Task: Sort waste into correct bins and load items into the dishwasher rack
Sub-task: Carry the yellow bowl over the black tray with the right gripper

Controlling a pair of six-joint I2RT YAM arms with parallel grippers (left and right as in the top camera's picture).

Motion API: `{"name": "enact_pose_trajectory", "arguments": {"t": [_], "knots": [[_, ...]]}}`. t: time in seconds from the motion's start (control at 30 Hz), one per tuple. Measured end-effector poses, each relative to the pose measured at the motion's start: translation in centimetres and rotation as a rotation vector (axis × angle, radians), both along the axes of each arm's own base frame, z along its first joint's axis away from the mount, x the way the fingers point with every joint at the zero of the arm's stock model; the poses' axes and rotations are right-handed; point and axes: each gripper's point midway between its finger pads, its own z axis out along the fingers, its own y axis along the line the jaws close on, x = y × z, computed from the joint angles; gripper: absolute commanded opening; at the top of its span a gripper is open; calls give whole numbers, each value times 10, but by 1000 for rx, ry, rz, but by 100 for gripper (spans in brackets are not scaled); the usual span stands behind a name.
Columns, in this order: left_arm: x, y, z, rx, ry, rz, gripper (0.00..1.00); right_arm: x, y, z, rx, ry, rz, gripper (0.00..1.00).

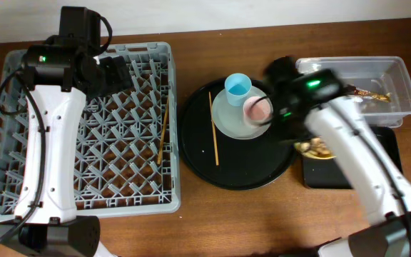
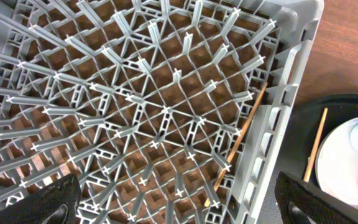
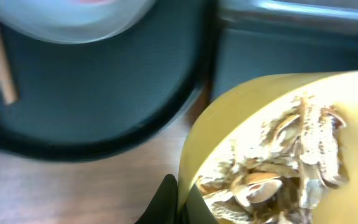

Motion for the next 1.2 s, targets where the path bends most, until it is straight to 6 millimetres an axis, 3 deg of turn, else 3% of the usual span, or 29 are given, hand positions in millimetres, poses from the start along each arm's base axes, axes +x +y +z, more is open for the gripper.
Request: {"name": "enact_pose_trajectory", "arguments": {"t": [0.13,0.33,0.7,0.93,1.07,1.2], "knots": [[0,0,0,0,0,0,99,6,-57,-2,141,17,-153,4],[0,0,0,0,-1,0,99,10,-89,-9,438,-36,-205,4],[0,0,0,0,-1,-1,99,-2,-106,-54,937,-251,-259,4],[0,0,0,0,0,-1,99,-10,-126,-63,1150,-510,-349,4],[0,0,0,0,0,-1,99,-13,-122,-64,1241,-601,-365,4],[0,0,0,0,0,-1,99,-11,-116,-48,1357,-681,-359,4]]}}
